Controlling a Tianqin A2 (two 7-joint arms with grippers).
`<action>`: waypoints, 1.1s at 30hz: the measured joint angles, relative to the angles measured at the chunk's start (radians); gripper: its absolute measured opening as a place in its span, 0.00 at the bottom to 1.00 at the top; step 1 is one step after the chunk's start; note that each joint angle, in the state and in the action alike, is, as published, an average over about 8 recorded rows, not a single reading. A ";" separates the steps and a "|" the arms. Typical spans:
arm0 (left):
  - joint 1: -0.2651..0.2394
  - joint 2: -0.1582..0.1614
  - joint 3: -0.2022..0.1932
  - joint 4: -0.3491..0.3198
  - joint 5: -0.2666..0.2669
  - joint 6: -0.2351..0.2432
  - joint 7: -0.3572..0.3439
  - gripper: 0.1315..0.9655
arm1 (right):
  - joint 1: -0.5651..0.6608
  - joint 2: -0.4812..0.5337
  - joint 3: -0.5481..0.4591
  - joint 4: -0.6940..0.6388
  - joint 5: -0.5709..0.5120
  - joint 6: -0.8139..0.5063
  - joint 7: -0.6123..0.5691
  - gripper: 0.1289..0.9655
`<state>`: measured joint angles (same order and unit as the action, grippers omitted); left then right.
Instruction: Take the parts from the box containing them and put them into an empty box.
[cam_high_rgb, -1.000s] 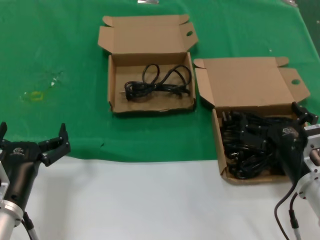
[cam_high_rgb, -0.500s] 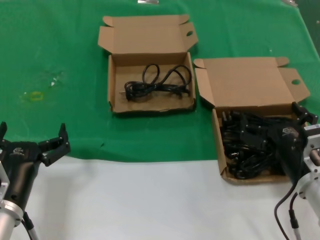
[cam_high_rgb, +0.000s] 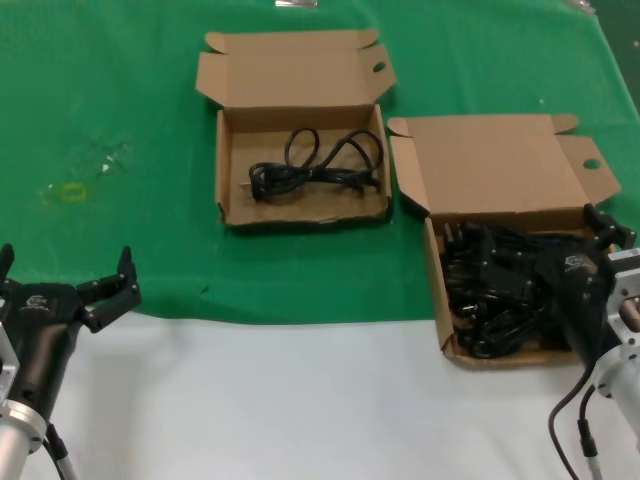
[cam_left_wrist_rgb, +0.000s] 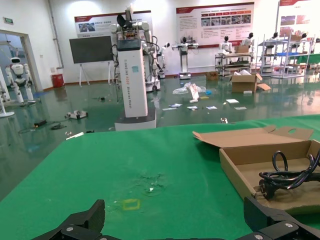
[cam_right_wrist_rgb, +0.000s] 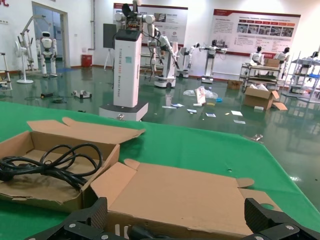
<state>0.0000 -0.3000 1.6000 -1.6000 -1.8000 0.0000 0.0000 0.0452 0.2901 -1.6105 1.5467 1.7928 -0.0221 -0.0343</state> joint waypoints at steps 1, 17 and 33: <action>0.000 0.000 0.000 0.000 0.000 0.000 0.000 1.00 | 0.000 0.000 0.000 0.000 0.000 0.000 0.000 1.00; 0.000 0.000 0.000 0.000 0.000 0.000 0.000 1.00 | 0.000 0.000 0.000 0.000 0.000 0.000 0.000 1.00; 0.000 0.000 0.000 0.000 0.000 0.000 0.000 1.00 | 0.000 0.000 0.000 0.000 0.000 0.000 0.000 1.00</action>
<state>0.0000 -0.3000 1.6000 -1.6000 -1.8000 0.0000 0.0000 0.0452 0.2901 -1.6105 1.5467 1.7928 -0.0221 -0.0343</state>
